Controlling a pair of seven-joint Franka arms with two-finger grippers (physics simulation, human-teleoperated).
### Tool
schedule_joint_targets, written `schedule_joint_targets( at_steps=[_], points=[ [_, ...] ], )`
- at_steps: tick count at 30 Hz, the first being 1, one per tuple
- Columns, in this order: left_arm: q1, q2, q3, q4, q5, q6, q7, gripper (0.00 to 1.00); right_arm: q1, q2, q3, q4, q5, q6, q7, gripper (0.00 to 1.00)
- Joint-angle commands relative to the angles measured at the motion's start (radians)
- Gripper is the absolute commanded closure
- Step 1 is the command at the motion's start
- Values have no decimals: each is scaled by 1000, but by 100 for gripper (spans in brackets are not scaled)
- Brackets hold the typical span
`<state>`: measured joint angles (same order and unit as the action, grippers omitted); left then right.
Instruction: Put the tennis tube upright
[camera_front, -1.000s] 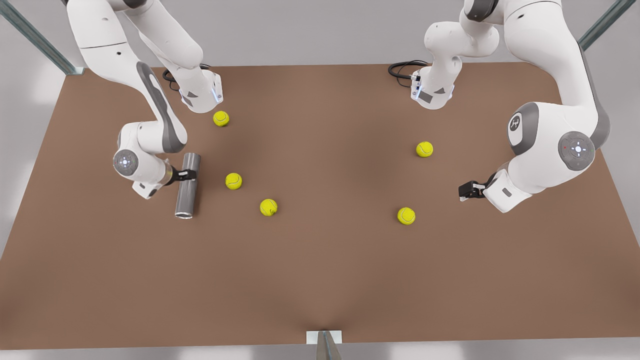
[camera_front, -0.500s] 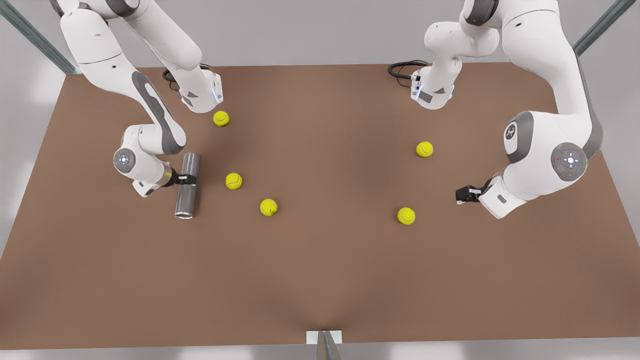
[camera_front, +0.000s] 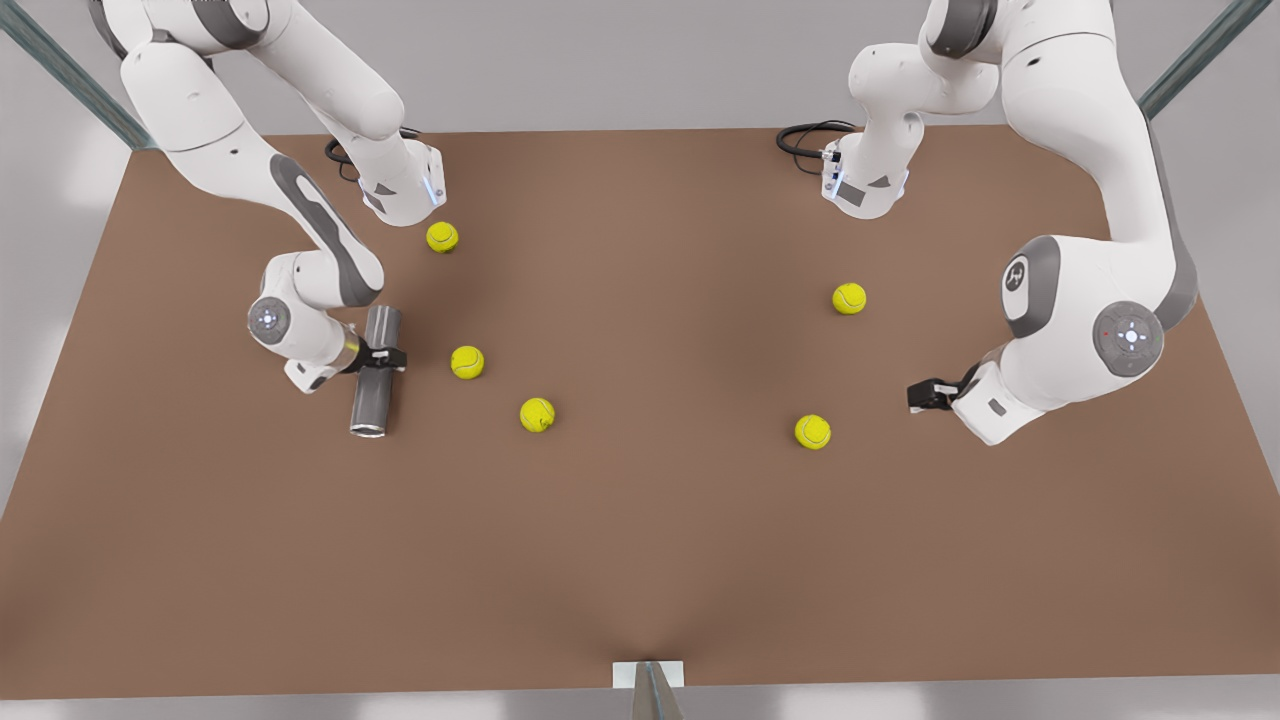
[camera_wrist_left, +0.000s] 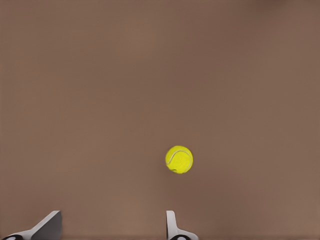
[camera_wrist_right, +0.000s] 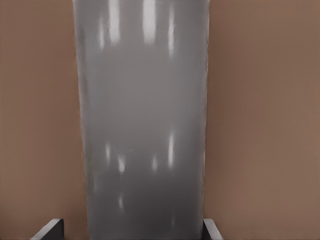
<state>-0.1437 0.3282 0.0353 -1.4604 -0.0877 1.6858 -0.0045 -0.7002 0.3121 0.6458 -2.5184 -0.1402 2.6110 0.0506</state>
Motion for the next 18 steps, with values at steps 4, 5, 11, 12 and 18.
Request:
schedule_joint_targets(
  at_steps=[4, 5, 11, 12, 18],
  points=[
    [1, 5, 0, 2, -1, 0, 0, 1, -7, 8, -1, -7, -44, 12, 0, 0],
    [0, 5, 0, 2, -1, 0, 1, 1, -12, 10, -2, -7, -70, 12, 0, 0],
    [0, 5, 0, 2, -1, 0, 0, 1, -5, 25, -12, -7, -99, 29, 26, 0],
    [1, 6, 0, 2, -1, 0, 1, 1, -7, 32, -12, -7, -99, 35, 26, 0],
    [1, 11, 0, 3, -1, 0, 0, 1, -9, 45, -40, -8, -145, 61, 40, 0]
  ],
)
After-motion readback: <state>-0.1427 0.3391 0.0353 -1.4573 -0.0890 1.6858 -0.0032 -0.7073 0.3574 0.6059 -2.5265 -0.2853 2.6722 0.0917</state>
